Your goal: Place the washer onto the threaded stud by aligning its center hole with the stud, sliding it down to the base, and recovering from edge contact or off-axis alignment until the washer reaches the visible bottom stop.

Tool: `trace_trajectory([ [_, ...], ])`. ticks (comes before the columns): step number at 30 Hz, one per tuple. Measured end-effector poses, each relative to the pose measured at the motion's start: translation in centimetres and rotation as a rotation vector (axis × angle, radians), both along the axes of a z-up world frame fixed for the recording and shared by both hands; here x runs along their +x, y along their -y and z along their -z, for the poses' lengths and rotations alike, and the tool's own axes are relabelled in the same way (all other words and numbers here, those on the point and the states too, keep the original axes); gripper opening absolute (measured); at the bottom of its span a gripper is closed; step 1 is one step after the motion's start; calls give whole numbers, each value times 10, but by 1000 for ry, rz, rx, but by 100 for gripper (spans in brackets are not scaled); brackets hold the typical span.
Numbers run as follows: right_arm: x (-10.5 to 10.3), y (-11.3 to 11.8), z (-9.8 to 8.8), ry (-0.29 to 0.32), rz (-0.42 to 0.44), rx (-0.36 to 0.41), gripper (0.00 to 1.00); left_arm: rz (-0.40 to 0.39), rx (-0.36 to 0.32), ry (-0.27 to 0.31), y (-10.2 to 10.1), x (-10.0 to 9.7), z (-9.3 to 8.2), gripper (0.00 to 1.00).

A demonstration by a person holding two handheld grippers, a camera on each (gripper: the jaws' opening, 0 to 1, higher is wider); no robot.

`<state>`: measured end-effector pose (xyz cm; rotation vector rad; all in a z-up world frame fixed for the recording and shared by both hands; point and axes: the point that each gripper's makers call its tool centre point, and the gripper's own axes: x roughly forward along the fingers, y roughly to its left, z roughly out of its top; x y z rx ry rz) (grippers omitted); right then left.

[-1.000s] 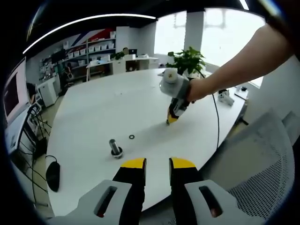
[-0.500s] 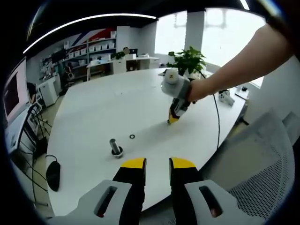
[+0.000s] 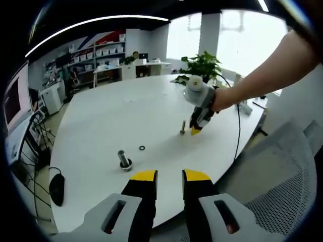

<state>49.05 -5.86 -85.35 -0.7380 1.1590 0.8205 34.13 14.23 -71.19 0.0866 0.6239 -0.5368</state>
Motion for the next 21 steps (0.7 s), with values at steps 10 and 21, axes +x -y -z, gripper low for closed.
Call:
trace_trajectory([
  [10, -21, -28, 0, -31, 6, 54, 23, -6, -3, 8, -1, 0, -2, 17],
  [21, -28, -90, 4, -50, -50, 122, 22, -12, -5, 9, -2, 0, -2, 17],
])
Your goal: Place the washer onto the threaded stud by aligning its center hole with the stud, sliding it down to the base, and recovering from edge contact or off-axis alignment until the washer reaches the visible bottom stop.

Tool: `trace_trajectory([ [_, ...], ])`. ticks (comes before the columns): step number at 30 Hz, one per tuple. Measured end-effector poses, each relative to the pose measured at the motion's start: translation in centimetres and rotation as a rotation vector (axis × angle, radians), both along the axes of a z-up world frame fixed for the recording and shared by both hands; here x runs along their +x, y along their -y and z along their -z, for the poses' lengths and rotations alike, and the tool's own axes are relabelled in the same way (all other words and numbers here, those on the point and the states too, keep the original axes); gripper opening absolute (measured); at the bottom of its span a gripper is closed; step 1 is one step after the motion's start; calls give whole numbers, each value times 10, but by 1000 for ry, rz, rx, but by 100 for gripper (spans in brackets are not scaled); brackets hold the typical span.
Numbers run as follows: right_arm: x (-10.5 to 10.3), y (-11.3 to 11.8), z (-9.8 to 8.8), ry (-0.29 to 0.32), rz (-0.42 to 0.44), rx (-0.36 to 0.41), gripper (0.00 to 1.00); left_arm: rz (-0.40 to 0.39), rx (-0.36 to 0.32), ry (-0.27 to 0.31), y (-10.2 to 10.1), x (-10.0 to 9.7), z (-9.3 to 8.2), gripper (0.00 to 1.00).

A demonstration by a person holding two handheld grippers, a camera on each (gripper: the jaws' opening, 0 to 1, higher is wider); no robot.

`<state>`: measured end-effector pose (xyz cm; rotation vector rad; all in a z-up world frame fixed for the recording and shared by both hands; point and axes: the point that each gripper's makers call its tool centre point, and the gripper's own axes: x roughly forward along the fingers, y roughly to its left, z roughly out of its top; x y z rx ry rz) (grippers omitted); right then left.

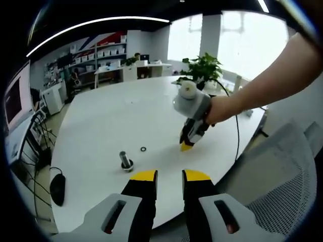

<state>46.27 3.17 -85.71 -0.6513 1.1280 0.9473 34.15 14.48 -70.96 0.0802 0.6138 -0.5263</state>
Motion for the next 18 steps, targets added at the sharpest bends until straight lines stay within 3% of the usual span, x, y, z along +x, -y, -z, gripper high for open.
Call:
trace_trajectory([
  [10, 26, -45, -4, 29, -17, 44, 22, -2, 1, 2, -1, 0, 0, 17],
  [18, 50, -66, -2, 48, -6, 66, 23, -2, 2, -2, -1, 0, 1, 17],
])
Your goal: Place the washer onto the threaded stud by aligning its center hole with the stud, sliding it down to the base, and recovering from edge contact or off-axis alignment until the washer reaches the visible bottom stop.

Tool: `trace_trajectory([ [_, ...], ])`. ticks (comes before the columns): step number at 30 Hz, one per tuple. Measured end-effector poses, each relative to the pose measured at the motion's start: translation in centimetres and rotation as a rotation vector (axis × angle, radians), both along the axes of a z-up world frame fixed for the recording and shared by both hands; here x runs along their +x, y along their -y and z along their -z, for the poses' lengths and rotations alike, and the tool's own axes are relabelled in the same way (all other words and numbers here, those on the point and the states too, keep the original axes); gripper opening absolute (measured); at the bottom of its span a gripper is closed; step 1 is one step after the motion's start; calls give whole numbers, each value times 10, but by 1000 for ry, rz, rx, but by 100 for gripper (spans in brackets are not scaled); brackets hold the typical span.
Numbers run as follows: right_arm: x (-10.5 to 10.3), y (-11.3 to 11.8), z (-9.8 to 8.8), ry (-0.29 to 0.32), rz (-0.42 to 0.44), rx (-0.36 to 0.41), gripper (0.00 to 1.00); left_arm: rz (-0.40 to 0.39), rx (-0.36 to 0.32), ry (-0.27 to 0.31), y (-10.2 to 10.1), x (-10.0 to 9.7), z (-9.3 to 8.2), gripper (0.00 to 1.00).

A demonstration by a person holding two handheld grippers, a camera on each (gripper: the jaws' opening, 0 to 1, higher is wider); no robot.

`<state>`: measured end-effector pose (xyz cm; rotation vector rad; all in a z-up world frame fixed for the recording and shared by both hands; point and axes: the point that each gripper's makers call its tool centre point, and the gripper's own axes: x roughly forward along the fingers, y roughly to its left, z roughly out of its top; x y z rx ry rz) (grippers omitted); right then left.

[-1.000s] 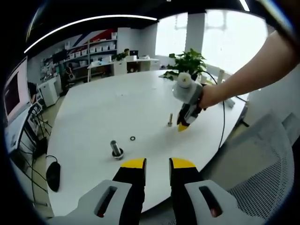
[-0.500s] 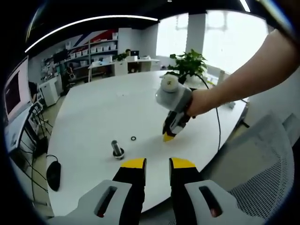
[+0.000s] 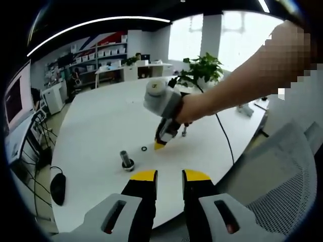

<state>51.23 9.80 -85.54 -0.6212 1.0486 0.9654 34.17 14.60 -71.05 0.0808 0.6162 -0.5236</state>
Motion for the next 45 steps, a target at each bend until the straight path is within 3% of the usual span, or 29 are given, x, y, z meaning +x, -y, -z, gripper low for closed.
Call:
trace_trajectory([
  [11, 3, -30, 11, 7, -92, -17, 23, 3, 1, -9, 1, 0, 2, 17],
  [17, 7, -30, 12, 3, -115, -29, 22, 1, -1, -14, 0, 0, 2, 17],
  [22, 3, -33, 11, 15, -206, -55, 19, 2, 1, -16, 0, 0, 3, 17],
  [32, 3, -34, 15, -15, -299, -136, 15, 1, 0, -18, 0, 0, 4, 17],
  [45, 1, -33, 13, -9, -292, -180, 14, 4, 0, -14, 1, -1, 2, 17],
])
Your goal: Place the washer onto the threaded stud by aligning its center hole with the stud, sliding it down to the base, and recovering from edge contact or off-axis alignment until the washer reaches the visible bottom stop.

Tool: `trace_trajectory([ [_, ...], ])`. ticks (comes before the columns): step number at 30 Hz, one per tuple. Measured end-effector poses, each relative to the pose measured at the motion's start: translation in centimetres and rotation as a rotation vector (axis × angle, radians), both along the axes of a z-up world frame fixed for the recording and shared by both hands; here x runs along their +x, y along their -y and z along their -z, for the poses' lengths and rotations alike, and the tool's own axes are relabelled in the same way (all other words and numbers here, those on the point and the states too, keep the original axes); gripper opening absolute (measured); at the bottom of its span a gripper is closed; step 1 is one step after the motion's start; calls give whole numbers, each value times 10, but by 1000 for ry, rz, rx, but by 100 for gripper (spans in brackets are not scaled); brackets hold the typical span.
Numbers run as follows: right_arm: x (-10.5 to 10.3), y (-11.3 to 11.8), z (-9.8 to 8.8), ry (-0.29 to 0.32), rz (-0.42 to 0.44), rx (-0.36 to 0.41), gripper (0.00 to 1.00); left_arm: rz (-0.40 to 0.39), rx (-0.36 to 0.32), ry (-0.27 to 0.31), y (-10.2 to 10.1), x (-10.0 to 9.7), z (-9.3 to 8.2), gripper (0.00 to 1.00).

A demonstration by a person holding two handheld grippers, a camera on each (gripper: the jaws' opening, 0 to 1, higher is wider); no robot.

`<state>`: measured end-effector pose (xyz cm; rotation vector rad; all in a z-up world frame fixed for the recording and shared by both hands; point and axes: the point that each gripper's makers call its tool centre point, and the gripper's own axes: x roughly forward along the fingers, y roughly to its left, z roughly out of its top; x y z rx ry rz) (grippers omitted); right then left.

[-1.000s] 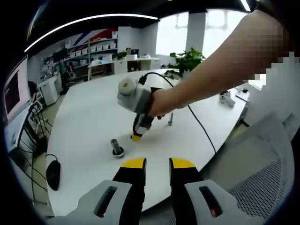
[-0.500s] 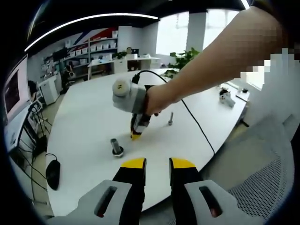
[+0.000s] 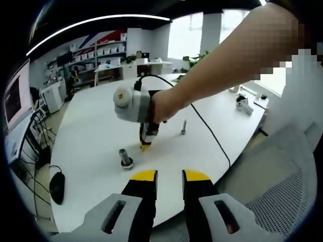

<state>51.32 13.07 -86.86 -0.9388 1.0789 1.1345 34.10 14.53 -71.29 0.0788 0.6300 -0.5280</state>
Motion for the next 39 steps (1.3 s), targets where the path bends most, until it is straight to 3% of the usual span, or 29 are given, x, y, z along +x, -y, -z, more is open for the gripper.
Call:
trace_trajectory([
  [11, -2, 12, -2, 6, 68, 41, 13, -8, -9, 12, -1, 1, -2, 17],
  [14, -3, 14, -9, -4, 139, 96, 13, -7, -11, 17, 0, 1, -3, 17],
  [19, -1, 26, -21, 17, 127, 103, 13, -8, -14, 18, -1, 2, -4, 17],
  [23, 1, 30, -36, -15, 216, 178, 13, -7, -13, 18, -1, 2, -4, 17],
  [25, 8, 41, -43, -8, 254, 189, 13, -5, -13, 20, 0, 1, -5, 17],
  [39, 20, 95, -80, 53, 308, 195, 13, -3, -13, 26, 0, 2, -6, 17],
])
